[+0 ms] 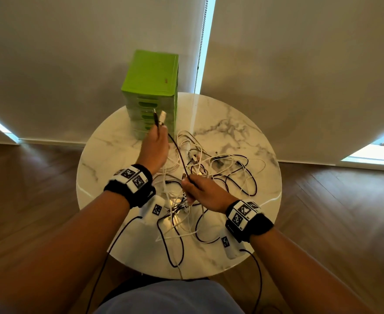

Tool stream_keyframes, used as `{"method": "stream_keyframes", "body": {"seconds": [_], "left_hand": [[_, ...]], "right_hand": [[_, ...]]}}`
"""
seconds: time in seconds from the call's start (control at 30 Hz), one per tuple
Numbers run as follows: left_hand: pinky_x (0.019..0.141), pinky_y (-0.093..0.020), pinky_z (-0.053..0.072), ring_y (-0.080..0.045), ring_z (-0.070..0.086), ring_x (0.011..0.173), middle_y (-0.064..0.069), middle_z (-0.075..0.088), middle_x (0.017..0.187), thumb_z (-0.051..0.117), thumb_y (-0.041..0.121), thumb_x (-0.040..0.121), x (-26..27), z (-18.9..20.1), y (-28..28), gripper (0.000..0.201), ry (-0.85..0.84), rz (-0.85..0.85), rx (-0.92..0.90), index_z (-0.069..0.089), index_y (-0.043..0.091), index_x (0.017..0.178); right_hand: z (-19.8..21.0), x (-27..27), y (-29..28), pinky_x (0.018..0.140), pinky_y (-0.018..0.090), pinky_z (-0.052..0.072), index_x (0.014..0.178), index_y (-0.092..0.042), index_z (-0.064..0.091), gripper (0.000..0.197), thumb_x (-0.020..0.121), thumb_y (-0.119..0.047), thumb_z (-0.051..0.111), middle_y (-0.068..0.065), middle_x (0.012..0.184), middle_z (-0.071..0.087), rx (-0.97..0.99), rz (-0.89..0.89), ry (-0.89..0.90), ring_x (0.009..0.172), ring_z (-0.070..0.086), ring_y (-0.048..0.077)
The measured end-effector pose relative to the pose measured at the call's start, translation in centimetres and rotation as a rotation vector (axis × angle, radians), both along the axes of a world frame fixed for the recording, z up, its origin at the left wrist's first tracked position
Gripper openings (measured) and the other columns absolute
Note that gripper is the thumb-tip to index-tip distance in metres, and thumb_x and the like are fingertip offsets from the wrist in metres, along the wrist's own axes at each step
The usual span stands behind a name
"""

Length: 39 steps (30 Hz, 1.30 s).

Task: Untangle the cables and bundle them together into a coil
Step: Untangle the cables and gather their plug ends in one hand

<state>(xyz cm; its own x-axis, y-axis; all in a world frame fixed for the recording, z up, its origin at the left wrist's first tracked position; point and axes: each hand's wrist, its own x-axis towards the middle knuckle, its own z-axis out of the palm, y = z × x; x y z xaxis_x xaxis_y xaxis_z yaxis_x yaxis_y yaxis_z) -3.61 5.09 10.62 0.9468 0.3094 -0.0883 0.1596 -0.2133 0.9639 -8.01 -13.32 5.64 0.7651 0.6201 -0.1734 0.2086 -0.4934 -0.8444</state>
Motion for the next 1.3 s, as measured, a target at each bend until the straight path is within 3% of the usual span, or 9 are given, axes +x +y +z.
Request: {"method": "stream_keyframes", "body": {"seconds": [0.17, 0.37, 0.6, 0.77, 0.9, 1.0, 1.1, 1.2, 1.3], "left_hand": [[0.065, -0.044, 0.045, -0.029, 0.054, 0.066, -0.01, 0.058, 0.073, 0.039, 0.027, 0.105, -0.2, -1.1, 2.1, 0.023, -0.128, 0.121, 0.197, 0.052, 0.014, 0.09], [0.055, -0.028, 0.035, -0.014, 0.048, 0.051, 0.004, 0.047, 0.057, 0.037, 0.017, 0.104, -0.9, 0.2, -0.2, 0.026, -0.029, -0.013, -0.567, 0.047, 0.015, 0.08], [0.052, -0.025, 0.015, -0.008, 0.019, 0.048, 0.01, 0.024, 0.053, 0.035, 0.015, 0.104, -0.8, 3.1, -0.2, 0.031, -0.132, -0.048, -0.797, 0.039, 0.021, 0.074], [0.054, -0.025, 0.024, -0.011, 0.024, 0.055, 0.009, 0.025, 0.061, 0.039, 0.017, 0.102, 0.2, 4.6, 3.7, 0.026, -0.234, 0.095, -0.595, 0.037, 0.023, 0.077], [0.071, -0.037, 0.045, -0.014, 0.05, 0.074, 0.003, 0.054, 0.083, 0.038, 0.036, 0.106, -2.4, 2.9, 2.3, 0.014, -0.112, -0.196, 0.024, 0.049, 0.028, 0.107], [0.09, -0.05, 0.051, -0.029, 0.064, 0.096, -0.013, 0.067, 0.108, 0.038, 0.054, 0.104, -3.9, 0.5, 0.0, 0.038, 0.082, -0.393, 0.197, 0.05, 0.026, 0.126], [0.071, -0.034, 0.044, -0.015, 0.053, 0.068, 0.003, 0.055, 0.078, 0.036, 0.069, 0.098, -3.6, -1.1, -1.2, 0.051, 0.313, -0.442, 0.025, 0.063, 0.026, 0.096], [0.053, -0.026, 0.021, -0.009, 0.028, 0.053, 0.005, 0.034, 0.066, 0.043, 0.065, 0.099, -3.3, -1.6, -1.5, 0.049, 0.425, -0.443, -0.447, 0.054, 0.024, 0.074], [0.052, -0.021, 0.035, -0.008, 0.042, 0.053, 0.008, 0.046, 0.056, 0.049, 0.039, 0.105, -3.2, -1.2, -1.6, 0.036, 0.32, -0.377, -0.36, 0.054, 0.019, 0.075]], "right_hand": [[-0.1, -0.3, -0.6, 0.069, 0.021, 0.051, 0.094, -0.011, 0.059, 0.03, 0.109, -0.03, 0.041, 0.011, 0.074, 0.064, 0.088, -0.068, 0.101, 0.069, 0.071, 0.018], [-0.8, 0.5, -1.5, 0.069, 0.029, 0.05, 0.089, -0.013, 0.066, 0.042, 0.106, -0.044, 0.043, 0.005, 0.061, 0.067, -0.062, -0.128, 0.009, 0.063, 0.067, 0.02], [-2.2, 3.3, -4.5, 0.069, 0.036, 0.044, 0.07, -0.027, 0.055, 0.044, 0.099, -0.059, 0.045, -0.005, 0.066, 0.059, -0.309, -0.118, -0.141, 0.064, 0.056, 0.013], [-3.7, 2.3, -7.1, 0.077, 0.038, 0.05, 0.083, -0.014, 0.069, 0.068, 0.095, -0.071, 0.035, 0.004, 0.076, 0.069, -0.238, -0.128, -0.033, 0.074, 0.065, 0.02], [-2.5, 3.6, -6.1, 0.079, 0.043, 0.055, 0.075, -0.018, 0.069, 0.052, 0.102, -0.055, 0.044, 0.003, 0.068, 0.072, -0.152, -0.24, -0.073, 0.065, 0.069, 0.013], [-0.3, 4.1, -3.5, 0.075, 0.036, 0.056, 0.075, -0.02, 0.069, 0.049, 0.103, -0.051, 0.045, -0.002, 0.066, 0.072, -0.147, -0.225, -0.207, 0.062, 0.07, 0.006], [1.4, 4.0, -1.4, 0.068, 0.023, 0.048, 0.081, -0.016, 0.069, 0.042, 0.105, -0.041, 0.046, -0.009, 0.065, 0.07, -0.098, -0.167, -0.373, 0.061, 0.066, -0.001], [1.8, 3.3, -0.2, 0.071, 0.034, 0.05, 0.089, -0.02, 0.069, 0.045, 0.104, -0.05, 0.039, -0.008, 0.069, 0.07, -0.191, -0.049, -0.516, 0.066, 0.066, 0.008], [1.9, 2.6, 0.1, 0.071, 0.035, 0.049, 0.088, -0.019, 0.069, 0.041, 0.105, -0.046, 0.043, -0.005, 0.069, 0.07, -0.195, 0.002, -0.415, 0.066, 0.065, 0.012]]}}
